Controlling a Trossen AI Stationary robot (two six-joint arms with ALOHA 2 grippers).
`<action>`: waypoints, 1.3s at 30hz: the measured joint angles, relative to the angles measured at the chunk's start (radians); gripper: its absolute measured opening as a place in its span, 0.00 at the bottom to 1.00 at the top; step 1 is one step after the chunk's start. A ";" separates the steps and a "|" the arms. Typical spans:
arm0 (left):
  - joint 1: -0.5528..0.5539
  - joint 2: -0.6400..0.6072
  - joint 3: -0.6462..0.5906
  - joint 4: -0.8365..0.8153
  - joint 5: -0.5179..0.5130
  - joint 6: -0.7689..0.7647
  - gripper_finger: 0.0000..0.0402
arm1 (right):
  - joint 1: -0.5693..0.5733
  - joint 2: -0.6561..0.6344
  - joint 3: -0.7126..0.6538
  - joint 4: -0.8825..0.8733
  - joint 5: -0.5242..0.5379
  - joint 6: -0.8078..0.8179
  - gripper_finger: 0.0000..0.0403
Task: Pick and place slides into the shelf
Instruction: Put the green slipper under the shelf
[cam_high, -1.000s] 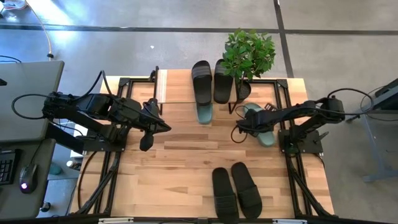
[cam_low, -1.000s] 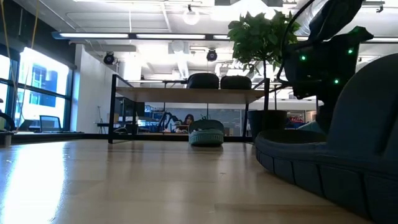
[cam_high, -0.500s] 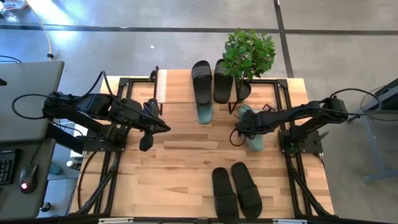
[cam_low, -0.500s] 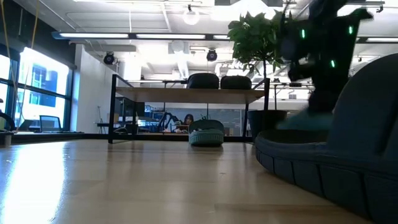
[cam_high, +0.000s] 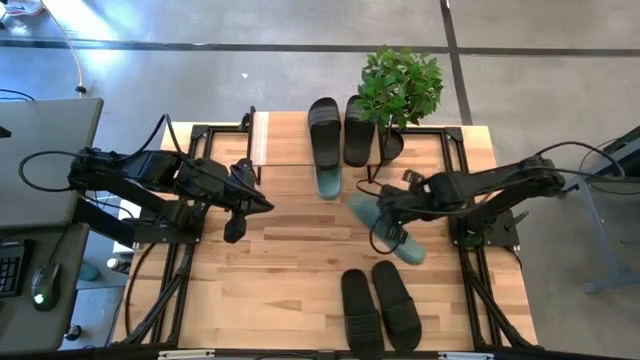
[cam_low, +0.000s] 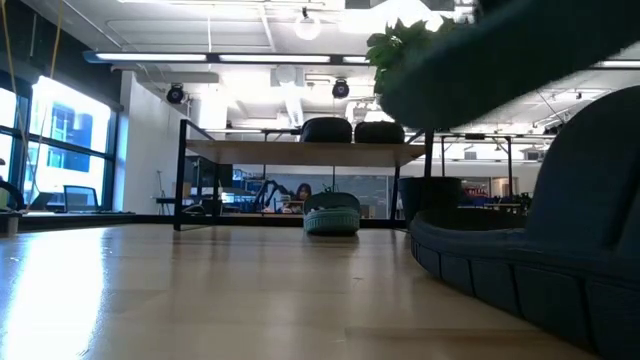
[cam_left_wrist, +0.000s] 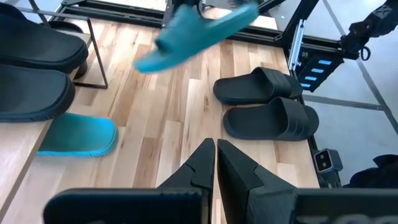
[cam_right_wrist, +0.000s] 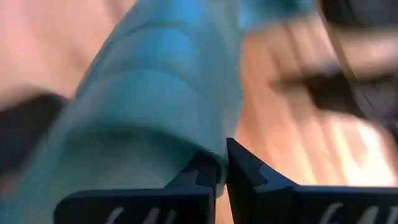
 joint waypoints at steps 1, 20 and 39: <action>0.000 0.000 0.000 -0.006 0.000 0.000 0.02 | 0.009 0.000 0.016 0.046 -0.009 -0.007 0.00; 0.000 0.000 0.000 -0.032 0.000 0.000 0.02 | -0.078 0.429 -0.051 0.279 0.184 0.044 0.00; 0.000 0.000 0.000 -0.031 0.000 0.000 0.02 | -0.027 0.464 0.008 0.012 0.251 0.235 0.00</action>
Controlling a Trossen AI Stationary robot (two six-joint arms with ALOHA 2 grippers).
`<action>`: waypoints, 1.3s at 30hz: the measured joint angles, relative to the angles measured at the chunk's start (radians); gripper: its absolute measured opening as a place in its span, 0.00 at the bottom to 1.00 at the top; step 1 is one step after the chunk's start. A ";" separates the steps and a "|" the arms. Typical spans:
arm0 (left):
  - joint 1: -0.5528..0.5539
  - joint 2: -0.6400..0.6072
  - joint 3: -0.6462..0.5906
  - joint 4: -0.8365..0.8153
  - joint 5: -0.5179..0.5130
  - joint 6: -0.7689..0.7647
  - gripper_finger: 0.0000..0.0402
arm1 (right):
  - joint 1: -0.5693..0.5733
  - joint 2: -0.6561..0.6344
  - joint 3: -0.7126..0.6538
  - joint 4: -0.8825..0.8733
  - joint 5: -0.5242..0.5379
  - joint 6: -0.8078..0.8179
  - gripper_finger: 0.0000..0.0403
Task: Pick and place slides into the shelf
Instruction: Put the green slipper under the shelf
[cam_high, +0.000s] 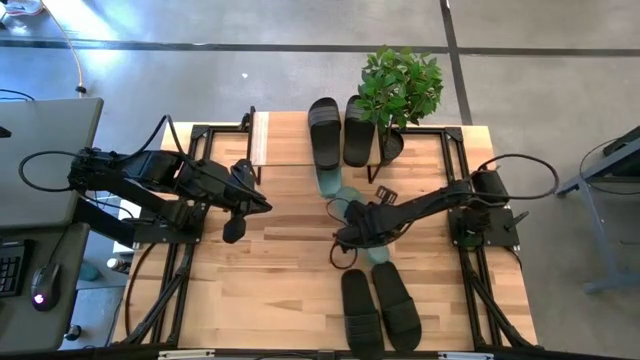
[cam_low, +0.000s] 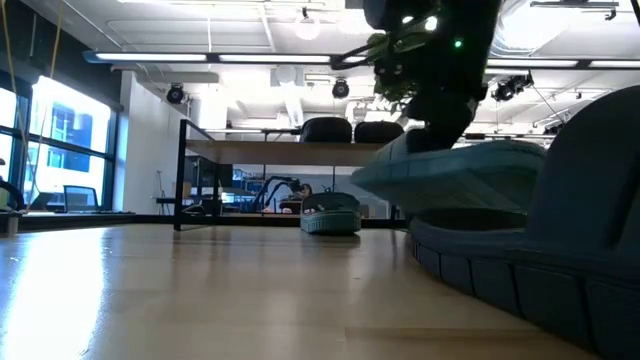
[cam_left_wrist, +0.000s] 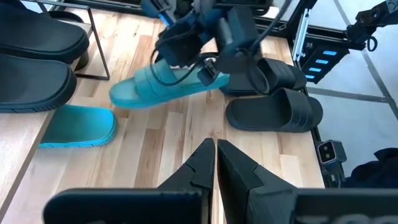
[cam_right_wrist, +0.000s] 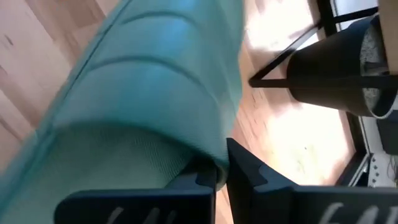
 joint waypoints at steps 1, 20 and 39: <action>0.000 0.000 0.000 0.000 0.000 0.000 0.02 | -0.011 0.000 0.000 0.006 -0.010 -0.007 0.00; 0.000 0.000 0.000 0.000 0.000 0.000 0.02 | -0.206 0.000 -0.005 0.059 0.003 -0.041 0.00; 0.000 0.000 0.000 0.000 0.000 0.000 0.02 | -0.276 0.000 -0.005 0.130 -0.051 -0.059 0.00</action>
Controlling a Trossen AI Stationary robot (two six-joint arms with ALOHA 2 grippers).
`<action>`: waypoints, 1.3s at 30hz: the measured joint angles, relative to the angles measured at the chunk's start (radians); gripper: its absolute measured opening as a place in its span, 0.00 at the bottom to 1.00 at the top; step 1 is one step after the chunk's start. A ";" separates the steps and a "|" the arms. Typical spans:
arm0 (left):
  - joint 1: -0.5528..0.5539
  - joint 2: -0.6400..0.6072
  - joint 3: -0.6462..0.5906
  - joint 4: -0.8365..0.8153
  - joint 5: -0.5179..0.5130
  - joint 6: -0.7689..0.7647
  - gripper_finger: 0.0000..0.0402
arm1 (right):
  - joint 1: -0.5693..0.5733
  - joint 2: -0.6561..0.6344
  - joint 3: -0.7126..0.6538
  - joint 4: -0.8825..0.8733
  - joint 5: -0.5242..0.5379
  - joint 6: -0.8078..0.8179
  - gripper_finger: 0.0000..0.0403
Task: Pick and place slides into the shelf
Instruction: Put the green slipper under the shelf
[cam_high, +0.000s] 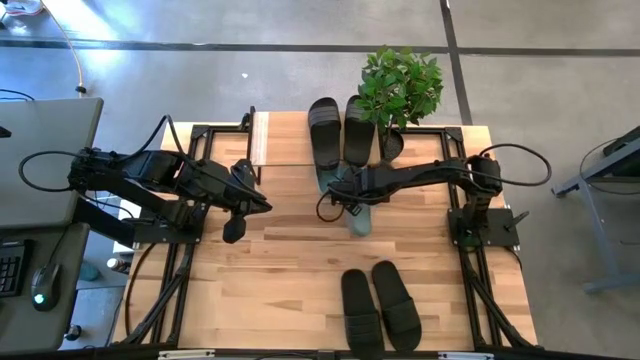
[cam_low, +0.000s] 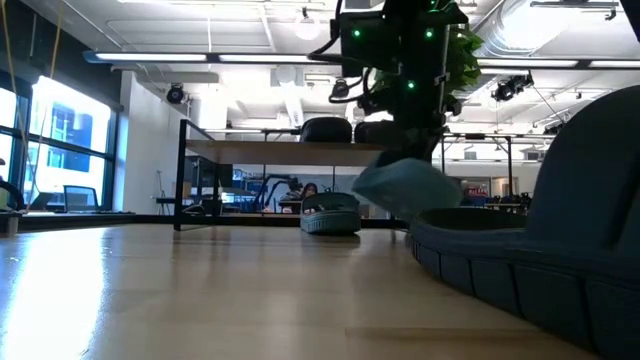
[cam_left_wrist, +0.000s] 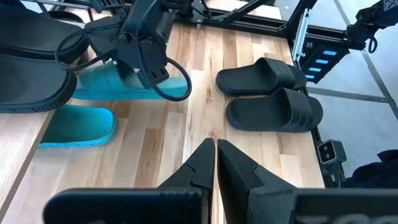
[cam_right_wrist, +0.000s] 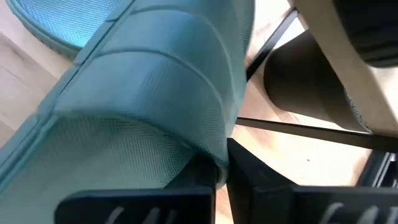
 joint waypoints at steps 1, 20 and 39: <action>0.000 0.000 0.000 0.000 0.000 0.000 0.02 | 0.000 0.000 0.000 0.003 0.000 0.000 0.00; 0.000 0.000 0.000 0.000 0.027 -0.001 0.02 | 0.001 0.000 0.000 0.011 -0.046 0.001 0.13; 0.000 0.000 0.000 0.000 0.027 -0.001 0.02 | 0.001 0.000 0.000 0.012 -0.076 0.001 0.18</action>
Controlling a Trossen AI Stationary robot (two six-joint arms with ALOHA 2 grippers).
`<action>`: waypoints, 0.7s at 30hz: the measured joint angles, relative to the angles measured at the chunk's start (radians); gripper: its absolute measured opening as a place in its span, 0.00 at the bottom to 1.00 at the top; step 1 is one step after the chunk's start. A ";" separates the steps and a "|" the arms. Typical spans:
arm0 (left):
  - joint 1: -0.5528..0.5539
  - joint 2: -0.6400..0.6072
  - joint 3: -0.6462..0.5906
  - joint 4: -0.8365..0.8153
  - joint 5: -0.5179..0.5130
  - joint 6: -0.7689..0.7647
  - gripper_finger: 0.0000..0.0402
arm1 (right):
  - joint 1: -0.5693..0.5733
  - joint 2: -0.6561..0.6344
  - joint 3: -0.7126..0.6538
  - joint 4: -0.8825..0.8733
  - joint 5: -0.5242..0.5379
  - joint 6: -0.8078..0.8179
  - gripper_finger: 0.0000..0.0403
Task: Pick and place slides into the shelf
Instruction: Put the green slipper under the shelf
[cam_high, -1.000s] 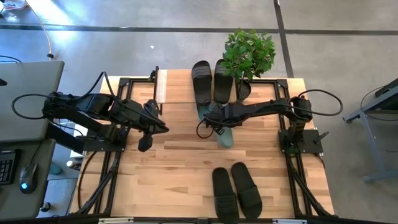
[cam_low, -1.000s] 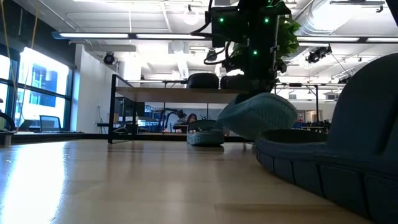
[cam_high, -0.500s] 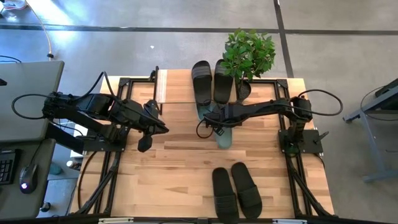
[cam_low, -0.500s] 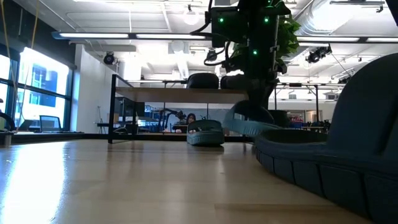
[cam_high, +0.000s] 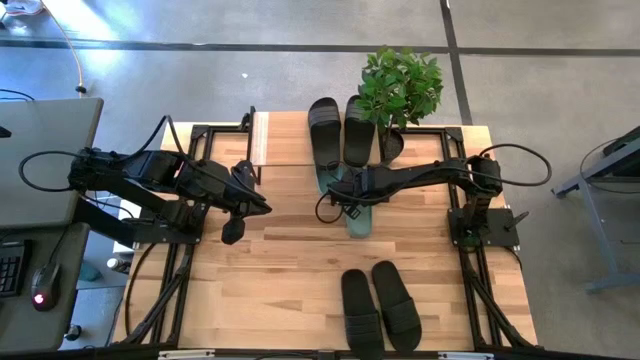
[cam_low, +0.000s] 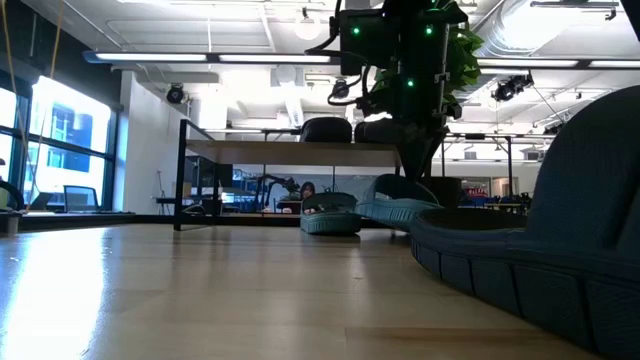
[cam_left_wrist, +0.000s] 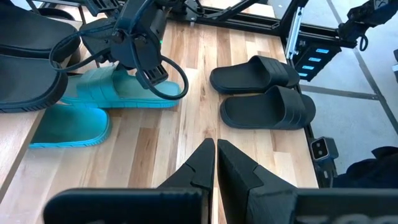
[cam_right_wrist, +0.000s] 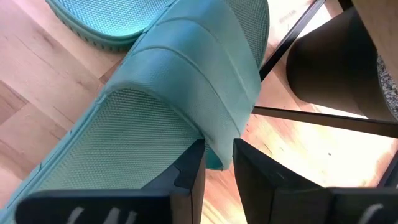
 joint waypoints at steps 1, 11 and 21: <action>0.000 0.000 0.000 0.000 0.000 0.000 0.02 | 0.001 0.000 0.000 0.000 0.000 0.000 0.18; 0.000 0.000 0.000 -0.001 0.029 0.000 0.02 | 0.088 -0.009 0.000 -0.021 0.033 -0.001 0.18; -0.042 0.067 -0.051 0.085 0.242 0.074 0.02 | 0.198 -0.198 0.011 -0.022 0.049 0.002 0.18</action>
